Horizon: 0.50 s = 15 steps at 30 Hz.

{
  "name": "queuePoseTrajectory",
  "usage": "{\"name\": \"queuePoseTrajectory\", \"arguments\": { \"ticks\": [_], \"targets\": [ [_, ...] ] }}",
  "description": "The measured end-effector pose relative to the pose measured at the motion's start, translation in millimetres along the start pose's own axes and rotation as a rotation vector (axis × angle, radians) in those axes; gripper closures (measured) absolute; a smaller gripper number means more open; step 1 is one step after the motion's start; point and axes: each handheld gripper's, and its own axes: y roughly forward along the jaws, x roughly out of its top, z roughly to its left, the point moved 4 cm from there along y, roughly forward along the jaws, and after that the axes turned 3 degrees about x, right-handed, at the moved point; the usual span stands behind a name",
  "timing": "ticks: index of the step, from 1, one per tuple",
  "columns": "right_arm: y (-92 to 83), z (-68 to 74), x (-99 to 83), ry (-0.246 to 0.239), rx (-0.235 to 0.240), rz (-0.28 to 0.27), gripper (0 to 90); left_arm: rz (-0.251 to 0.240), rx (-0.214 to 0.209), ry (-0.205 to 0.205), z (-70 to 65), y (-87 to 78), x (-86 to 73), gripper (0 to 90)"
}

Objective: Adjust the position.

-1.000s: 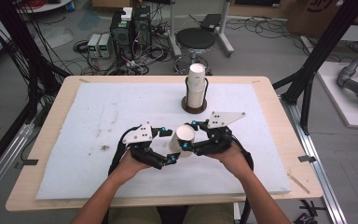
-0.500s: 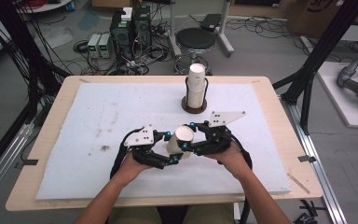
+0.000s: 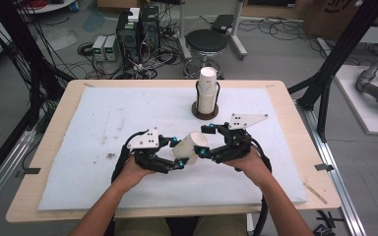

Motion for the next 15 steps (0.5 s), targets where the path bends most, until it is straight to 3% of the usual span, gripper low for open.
{"name": "queuePoseTrajectory", "arguments": {
  "ticks": [6, 15],
  "targets": [
    [-12.3, -3.0, 0.8, -0.014, -0.008, 0.014, 18.8, 0.077, -0.001, 0.018, 3.4, -4.1, 8.1, 37.7],
    [-20.7, -7.2, -2.3, -0.087, -0.033, 0.097, 18.8, 0.276, -0.036, 0.102, 4.3, -3.6, 21.5, 37.7]
  ]
}}
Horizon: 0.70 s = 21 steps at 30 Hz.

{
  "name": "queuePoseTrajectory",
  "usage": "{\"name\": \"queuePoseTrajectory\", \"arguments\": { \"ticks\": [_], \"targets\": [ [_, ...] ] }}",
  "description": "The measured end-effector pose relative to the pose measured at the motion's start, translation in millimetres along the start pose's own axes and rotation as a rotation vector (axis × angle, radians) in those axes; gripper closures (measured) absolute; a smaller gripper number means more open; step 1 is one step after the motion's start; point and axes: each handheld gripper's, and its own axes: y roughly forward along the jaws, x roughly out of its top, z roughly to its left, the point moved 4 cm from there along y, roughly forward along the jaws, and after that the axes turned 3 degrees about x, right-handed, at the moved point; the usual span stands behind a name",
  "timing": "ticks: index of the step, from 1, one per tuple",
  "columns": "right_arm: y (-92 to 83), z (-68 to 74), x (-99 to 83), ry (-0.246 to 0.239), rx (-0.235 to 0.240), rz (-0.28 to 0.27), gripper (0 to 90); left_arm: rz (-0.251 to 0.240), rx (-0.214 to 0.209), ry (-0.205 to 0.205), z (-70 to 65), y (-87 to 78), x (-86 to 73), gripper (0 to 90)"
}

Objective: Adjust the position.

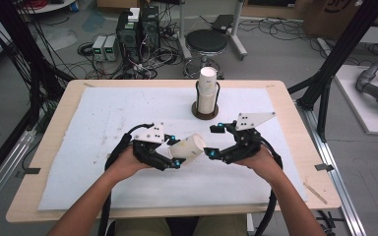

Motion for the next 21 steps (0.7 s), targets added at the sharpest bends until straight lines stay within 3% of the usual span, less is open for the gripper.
{"name": "queuePoseTrajectory", "arguments": {
  "ticks": [6, 9, 11, 17, 21],
  "targets": [
    [5.4, 0.6, -7.1, -0.068, 0.001, 0.09, 18.8, 0.09, -0.033, 0.031, 0.8, 0.7, 8.7, 37.7],
    [8.9, 1.2, -8.6, -0.11, 0.011, 0.118, 18.8, 0.129, -0.04, 0.055, 0.9, 1.7, 11.9, 37.7],
    [10.2, 1.9, -8.5, -0.113, 0.014, 0.124, 18.9, 0.155, -0.048, 0.07, 1.2, 2.0, 13.6, 37.7],
    [19.8, 4.7, -4.8, -0.179, 0.036, 0.184, 18.9, 0.206, -0.075, 0.097, -0.9, 4.8, 17.1, 37.7],
    [24.4, 5.9, -4.1, -0.197, 0.052, 0.21, 19.2, 0.222, -0.089, 0.107, -1.6, 5.8, 19.0, 37.7]
  ]
}}
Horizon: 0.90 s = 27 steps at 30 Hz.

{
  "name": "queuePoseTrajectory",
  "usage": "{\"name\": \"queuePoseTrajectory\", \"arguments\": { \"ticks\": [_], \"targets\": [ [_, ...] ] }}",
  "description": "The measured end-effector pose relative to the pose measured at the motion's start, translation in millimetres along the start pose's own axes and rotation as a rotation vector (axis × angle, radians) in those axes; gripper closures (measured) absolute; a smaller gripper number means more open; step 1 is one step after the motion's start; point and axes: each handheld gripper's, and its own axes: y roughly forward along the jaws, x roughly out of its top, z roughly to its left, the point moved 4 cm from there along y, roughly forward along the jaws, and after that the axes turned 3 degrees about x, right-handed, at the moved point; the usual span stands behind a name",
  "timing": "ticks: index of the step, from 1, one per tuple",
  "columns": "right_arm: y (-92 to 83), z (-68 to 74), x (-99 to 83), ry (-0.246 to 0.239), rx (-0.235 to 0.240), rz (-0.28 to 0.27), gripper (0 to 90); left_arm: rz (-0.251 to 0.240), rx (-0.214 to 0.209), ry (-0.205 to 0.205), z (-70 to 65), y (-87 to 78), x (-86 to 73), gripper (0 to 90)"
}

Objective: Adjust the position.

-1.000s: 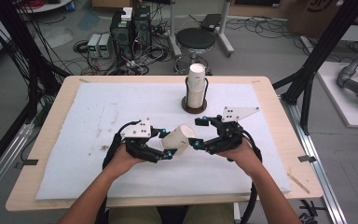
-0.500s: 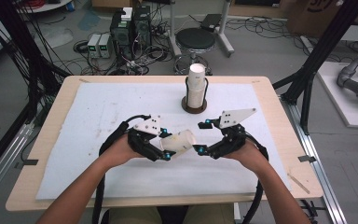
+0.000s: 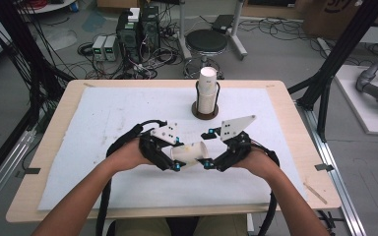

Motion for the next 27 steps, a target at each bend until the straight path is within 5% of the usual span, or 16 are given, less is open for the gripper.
{"name": "queuePoseTrajectory", "arguments": {
  "ticks": [10, 14, 19, 27],
  "targets": [
    [10.8, 3.2, -1.4, -0.047, 0.077, 0.062, 36.0, -0.004, -0.03, 0.001, -2.1, 3.4, -3.5, 36.3],
    [9.8, 3.1, -4.1, -0.038, 0.094, 0.076, 36.8, -0.109, 0.013, -0.047, -0.3, 0.4, -6.5, 15.1],
    [3.4, 1.1, -5.9, -0.017, 0.084, 0.042, 36.8, -0.23, 0.026, -0.105, -1.3, -6.3, -16.8, 14.6],
    [-4.1, 0.5, -13.6, 0.02, 0.061, 0.006, 37.7, -0.343, 0.048, -0.212, -1.2, -10.4, -34.0, 14.8]
  ]
}}
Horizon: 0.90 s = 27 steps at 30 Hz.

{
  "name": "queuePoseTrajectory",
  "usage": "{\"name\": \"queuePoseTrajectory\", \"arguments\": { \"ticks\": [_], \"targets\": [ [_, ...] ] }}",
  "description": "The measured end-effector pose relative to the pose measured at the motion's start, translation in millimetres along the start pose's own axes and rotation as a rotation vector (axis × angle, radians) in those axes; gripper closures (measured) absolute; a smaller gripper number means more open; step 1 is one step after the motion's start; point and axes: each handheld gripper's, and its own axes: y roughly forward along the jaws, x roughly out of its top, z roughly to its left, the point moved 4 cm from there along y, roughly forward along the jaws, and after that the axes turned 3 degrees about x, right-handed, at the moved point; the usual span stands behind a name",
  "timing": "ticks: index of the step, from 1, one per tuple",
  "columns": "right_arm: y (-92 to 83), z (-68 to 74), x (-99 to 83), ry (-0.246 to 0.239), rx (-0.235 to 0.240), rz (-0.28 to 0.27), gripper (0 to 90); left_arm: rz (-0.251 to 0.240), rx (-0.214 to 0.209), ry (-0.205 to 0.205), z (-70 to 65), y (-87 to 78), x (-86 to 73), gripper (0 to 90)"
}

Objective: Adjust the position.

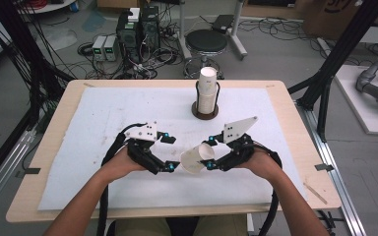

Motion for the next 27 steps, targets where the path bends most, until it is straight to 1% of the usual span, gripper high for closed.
{"name": "queuePoseTrajectory", "arguments": {
  "ticks": [1, 3, 4, 5, 9, 10, 11, 13, 15, 22, 27],
  "targets": [
    [-1.0, -0.3, 0.1, 0.002, -0.007, -0.007, 37.8, -0.005, 0.001, -0.003, 0.5, -1.1, -1.1, 14.8],
    [-3.3, -0.5, 0.8, 0.003, -0.005, -0.022, 37.9, -0.027, 0.005, -0.009, 0.9, -2.3, -2.0, 14.8],
    [-4.3, -0.4, 1.2, 0.006, -0.005, -0.03, 37.9, -0.037, 0.007, -0.005, 1.5, -2.8, -2.1, 14.8],
    [-5.2, -0.5, 1.6, 0.006, -0.008, -0.037, 37.9, -0.058, 0.005, -0.017, 1.1, -2.8, -2.0, 14.8],
    [-7.4, -0.7, 2.8, 0.008, -0.011, -0.061, 38.0, -0.117, 0.0, -0.034, -0.1, -1.7, -4.3, 14.8],
    [-8.8, -0.8, 3.5, 0.013, -0.011, -0.085, 38.0, -0.131, 0.001, -0.04, -0.6, -0.5, -5.3, 14.8],
    [-8.8, -0.8, 3.5, 0.013, -0.011, -0.085, 38.0, -0.14, 0.001, -0.041, -1.0, 0.8, -6.3, 14.8],
    [-9.9, -0.5, 3.7, 0.02, -0.01, -0.114, 38.1, -0.164, 0.003, -0.05, -2.0, 3.4, -7.7, 14.8],
    [-11.3, 0.6, 2.9, 0.033, -0.004, -0.149, 38.1, -0.192, -0.004, -0.058, -2.8, 5.8, -8.8, 14.8],
    [-13.4, 3.2, -1.3, 0.069, 0.011, -0.236, 38.1, -0.229, -0.022, -0.065, -5.5, 12.8, -10.7, 14.8],
    [-13.5, 3.3, -3.6, 0.081, 0.025, -0.298, 38.1, -0.255, -0.041, -0.066, -8.4, 17.4, -10.0, 14.8]
  ]
}}
